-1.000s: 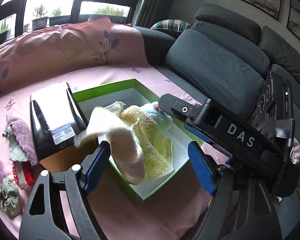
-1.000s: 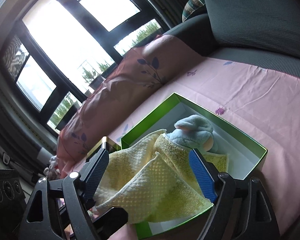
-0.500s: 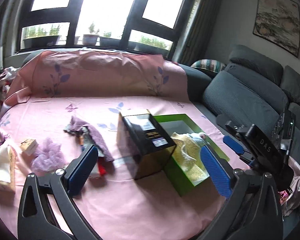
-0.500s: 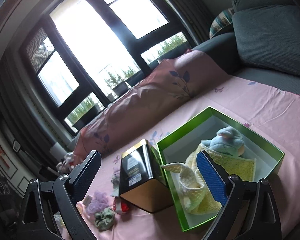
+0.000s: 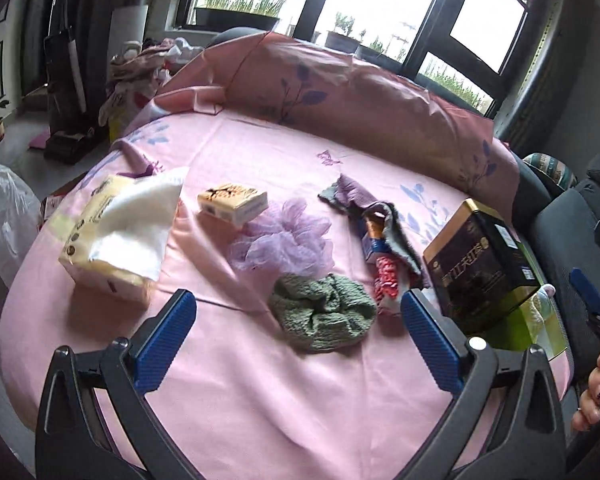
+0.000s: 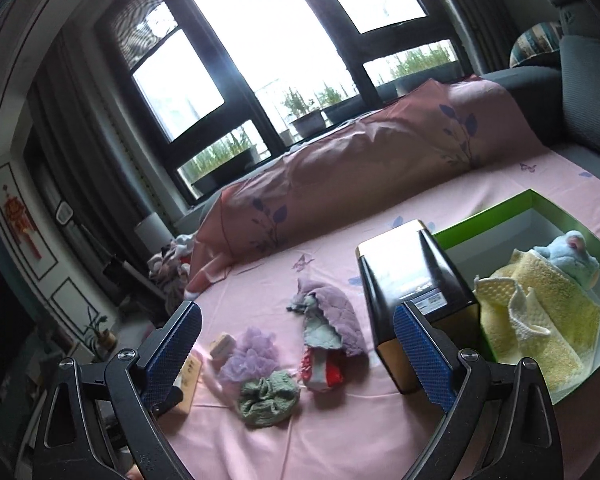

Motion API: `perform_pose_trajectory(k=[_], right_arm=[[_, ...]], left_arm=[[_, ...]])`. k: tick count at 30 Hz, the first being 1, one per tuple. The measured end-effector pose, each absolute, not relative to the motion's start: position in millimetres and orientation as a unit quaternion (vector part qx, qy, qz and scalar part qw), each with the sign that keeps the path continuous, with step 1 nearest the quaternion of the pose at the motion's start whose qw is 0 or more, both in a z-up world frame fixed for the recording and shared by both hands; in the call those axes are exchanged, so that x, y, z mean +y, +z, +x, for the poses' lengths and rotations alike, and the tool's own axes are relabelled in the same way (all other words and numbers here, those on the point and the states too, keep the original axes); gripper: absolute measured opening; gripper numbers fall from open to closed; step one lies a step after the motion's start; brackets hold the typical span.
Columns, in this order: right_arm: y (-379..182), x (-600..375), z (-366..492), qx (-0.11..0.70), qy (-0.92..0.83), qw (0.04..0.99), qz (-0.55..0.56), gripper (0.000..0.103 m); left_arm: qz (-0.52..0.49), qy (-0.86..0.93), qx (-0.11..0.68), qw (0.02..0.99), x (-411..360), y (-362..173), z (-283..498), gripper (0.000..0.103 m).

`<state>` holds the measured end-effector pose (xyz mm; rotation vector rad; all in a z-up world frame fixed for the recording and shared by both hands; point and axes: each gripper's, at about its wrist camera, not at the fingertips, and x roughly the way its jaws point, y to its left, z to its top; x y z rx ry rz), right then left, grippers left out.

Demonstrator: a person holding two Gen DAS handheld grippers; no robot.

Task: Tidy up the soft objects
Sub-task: 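Move the right gripper back over the green knitted cloth, then grasp the green knitted cloth with the right gripper and lift it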

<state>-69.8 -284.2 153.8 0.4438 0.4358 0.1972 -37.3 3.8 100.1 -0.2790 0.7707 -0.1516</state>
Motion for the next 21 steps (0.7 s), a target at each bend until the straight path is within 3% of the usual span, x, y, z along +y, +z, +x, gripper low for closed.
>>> perform_pose_trajectory(k=[8,12,17,19,21], right_arm=[[128,-212,-33,0.296,0.146,0.932,0.151,0.097],[106,-197,-12,0.337,0.178,0.908,0.174,0.097],[83,-180,13,0.386,0.188,0.886,0.173,0.083],[76,-172,22,0.403,0.193,0.879,0.163,0.067],[68,-166,31,0.419,0.190,0.875,0.153,0.065]], left_arm=[[-0.145,-0.067,0.436,0.885,7,48,-11,0.099],[-0.153,-0.071,0.443,0.880,8,40,-3,0.099],[-0.147,-0.065,0.456,0.875,11,32,6,0.096],[-0.151,-0.066,0.460,0.872,13,30,10,0.093],[-0.160,-0.067,0.464,0.869,14,28,15,0.090]])
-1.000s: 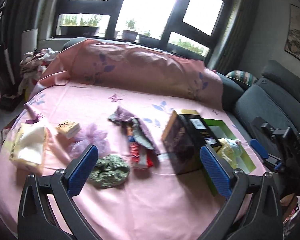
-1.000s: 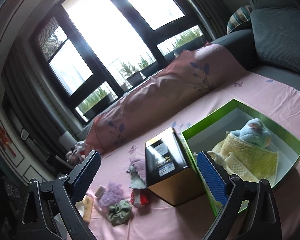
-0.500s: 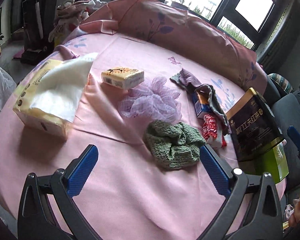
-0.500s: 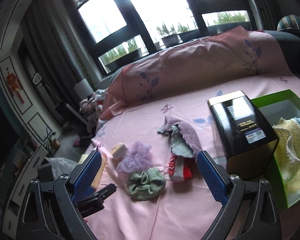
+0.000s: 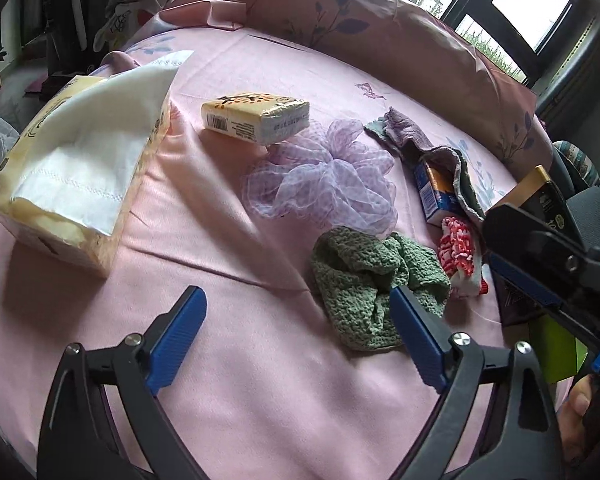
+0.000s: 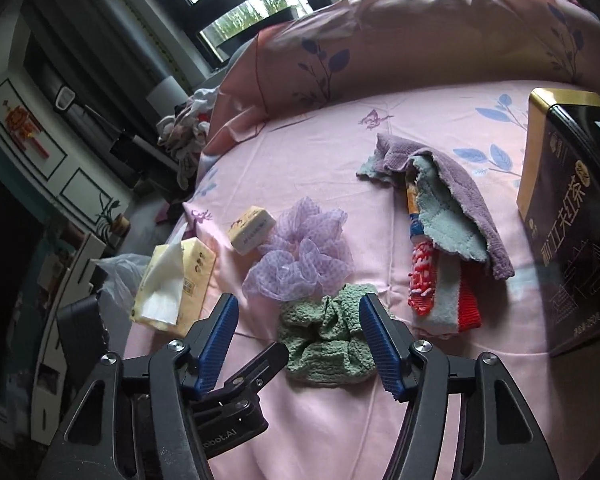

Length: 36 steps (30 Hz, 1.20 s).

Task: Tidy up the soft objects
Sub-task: 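Grasp the green knitted cloth with the right gripper and lift it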

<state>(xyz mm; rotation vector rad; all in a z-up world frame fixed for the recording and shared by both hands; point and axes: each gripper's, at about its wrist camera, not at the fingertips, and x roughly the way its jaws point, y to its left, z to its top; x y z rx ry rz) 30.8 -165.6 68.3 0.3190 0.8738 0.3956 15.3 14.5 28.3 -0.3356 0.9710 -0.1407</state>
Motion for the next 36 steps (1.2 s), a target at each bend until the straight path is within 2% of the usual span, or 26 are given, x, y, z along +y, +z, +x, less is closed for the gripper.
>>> perform_pose_trajectory(k=[9,11,19,23,27,29,30,31,36], right_arm=[[36,-165,60,0.469,0.159,0.854,0.158,0.065],[33,-166,64,0.478,0.154,0.851,0.155,0.065],[18,-160,71,0.503,0.151,0.838,0.148,0.065],[10,-154,72,0.514,0.129,0.839,0.121,0.065],[8,-155,71,0.514,0.144,0.836,0.131,0.065],[7,-157,70,0.517,0.155,0.830,0.140,0.055],[5,-158,70,0.522,0.172,0.821,0.157,0.044],[1,-159,69,0.529,0.191,0.808,0.176,0.038],[-1,-155,63,0.527,0.202,0.806,0.180,0.031]], left_arm=[[-0.139,-0.079,0.477,0.864,6,23,23,0.078],[-0.134,-0.081,0.478,0.864,5,22,24,0.072],[-0.137,-0.104,0.483,0.859,-1,19,24,0.038],[-0.132,-0.118,0.486,0.856,-8,18,23,0.028],[-0.140,-0.138,0.490,0.849,-13,17,22,0.027],[-0.140,-0.158,0.489,0.846,-16,17,24,0.027],[-0.145,-0.166,0.491,0.843,-18,16,24,0.026],[-0.149,-0.171,0.493,0.840,-19,15,24,0.026],[-0.135,-0.171,0.489,0.844,-26,17,20,0.022]])
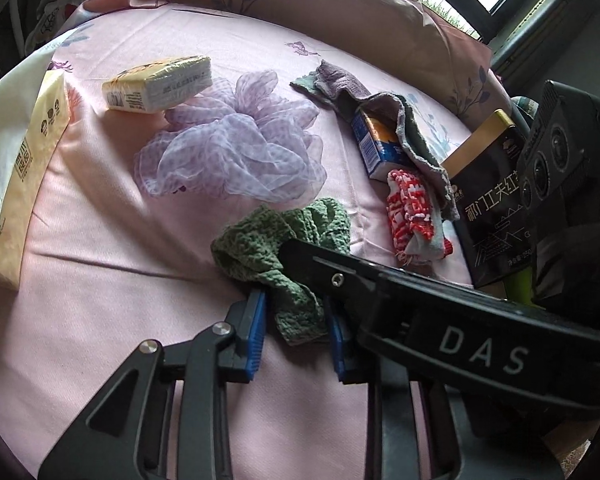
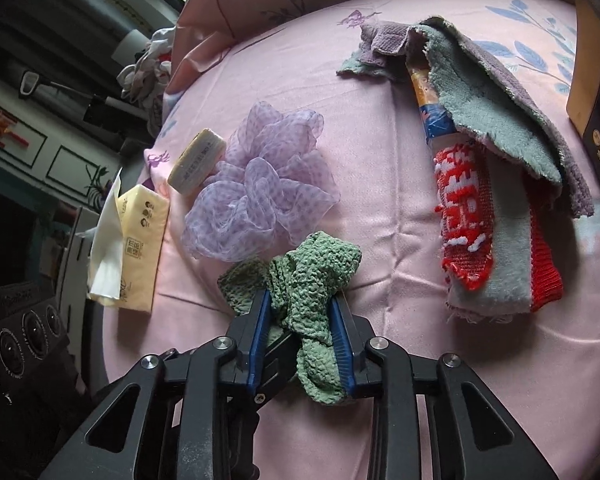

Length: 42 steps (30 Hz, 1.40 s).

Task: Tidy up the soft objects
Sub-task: 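Grasp the green knitted cloth with the right gripper and lift it, then carry the green knitted cloth toward the green-rimmed box with the right gripper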

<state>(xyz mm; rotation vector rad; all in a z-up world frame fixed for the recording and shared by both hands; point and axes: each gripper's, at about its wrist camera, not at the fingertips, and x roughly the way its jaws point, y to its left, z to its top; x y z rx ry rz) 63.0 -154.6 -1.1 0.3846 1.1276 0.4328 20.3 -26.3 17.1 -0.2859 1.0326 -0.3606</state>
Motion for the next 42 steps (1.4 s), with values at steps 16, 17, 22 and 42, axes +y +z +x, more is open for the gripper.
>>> perform_pose_trajectory(k=[16,17,22,42], right_arm=[[47,-158,20,0.435,0.214,0.858,0.166,0.031],[52,-159,16,0.426,0.215,0.863,0.164,0.031],[75,-161,-2,0.380,0.217,0.887,0.147,0.031],[131,-194,-48,0.273,0.203,0.931,0.128,0.031]], left_arm=[[-0.113,-0.192,0.403,0.888,-34,63,-19,0.016],[-0.111,-0.195,0.393,0.892,-34,67,-24,0.016],[-0.105,-0.208,0.347,0.908,-37,85,-39,0.016],[-0.106,-0.262,0.247,0.927,-62,132,-69,0.015]])
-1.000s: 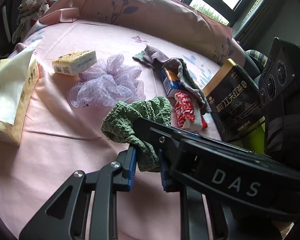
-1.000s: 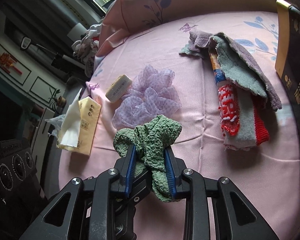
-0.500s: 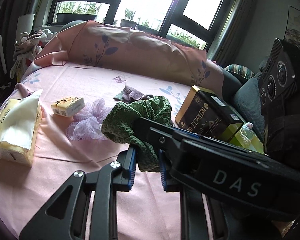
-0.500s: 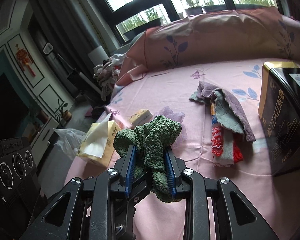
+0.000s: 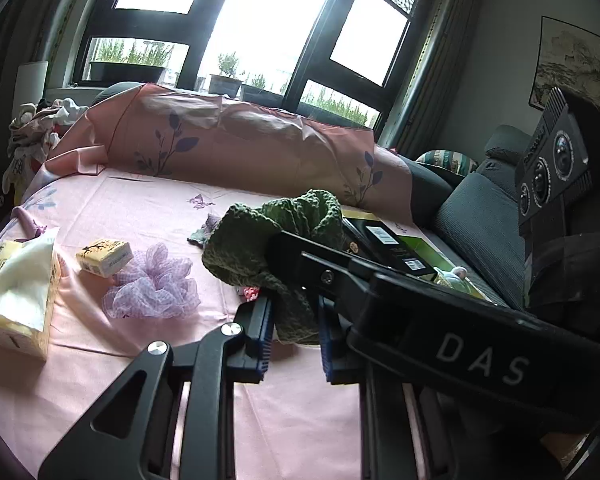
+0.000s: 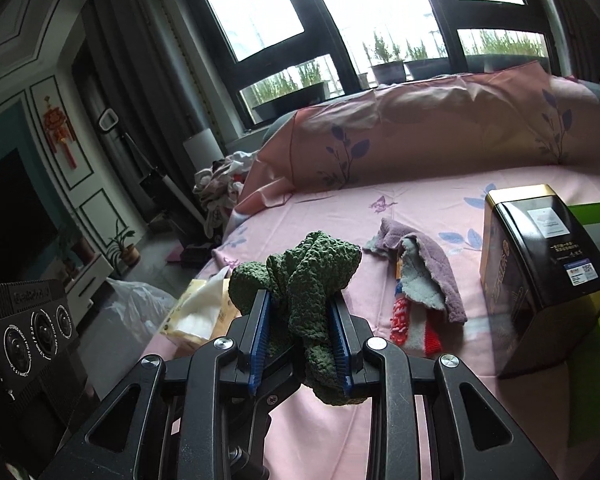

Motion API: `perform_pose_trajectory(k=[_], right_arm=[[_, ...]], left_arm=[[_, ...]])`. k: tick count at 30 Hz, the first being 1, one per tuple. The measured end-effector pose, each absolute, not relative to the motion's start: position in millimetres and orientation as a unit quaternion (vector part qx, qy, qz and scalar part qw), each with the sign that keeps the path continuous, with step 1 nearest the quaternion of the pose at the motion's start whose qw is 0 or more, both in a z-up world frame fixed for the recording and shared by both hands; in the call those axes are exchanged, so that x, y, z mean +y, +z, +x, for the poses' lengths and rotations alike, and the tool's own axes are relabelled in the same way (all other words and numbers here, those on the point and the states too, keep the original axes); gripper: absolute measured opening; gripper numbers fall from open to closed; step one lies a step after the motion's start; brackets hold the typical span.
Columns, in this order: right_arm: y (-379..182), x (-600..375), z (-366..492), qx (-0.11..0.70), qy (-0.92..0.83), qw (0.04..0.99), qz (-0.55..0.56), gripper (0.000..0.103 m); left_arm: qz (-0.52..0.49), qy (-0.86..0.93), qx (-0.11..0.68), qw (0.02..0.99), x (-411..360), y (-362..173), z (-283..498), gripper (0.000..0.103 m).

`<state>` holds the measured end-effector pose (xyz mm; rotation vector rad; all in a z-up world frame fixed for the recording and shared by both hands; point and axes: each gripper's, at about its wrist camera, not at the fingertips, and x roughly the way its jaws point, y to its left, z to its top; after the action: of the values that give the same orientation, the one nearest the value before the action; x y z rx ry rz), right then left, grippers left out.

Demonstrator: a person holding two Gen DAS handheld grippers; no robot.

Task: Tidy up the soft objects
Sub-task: 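Carry the green knitted cloth toward the green-rimmed box with the right gripper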

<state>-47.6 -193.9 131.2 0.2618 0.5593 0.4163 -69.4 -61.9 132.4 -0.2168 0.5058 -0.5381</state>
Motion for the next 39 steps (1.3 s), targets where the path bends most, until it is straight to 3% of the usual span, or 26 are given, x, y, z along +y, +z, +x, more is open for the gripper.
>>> perform_pose_trajectory(k=[24,39], right_arm=[[162,-334,-98,0.163,0.116,0.954,0.225,0.031],[133,-421,-109,0.164,0.046,0.934,0.314,0.031]], left_arm=[[-0.002,-0.382,0.196,0.903,-199,179,-85,0.015],[0.027,-0.448,0.262,0.855,-283,162,-75,0.015]])
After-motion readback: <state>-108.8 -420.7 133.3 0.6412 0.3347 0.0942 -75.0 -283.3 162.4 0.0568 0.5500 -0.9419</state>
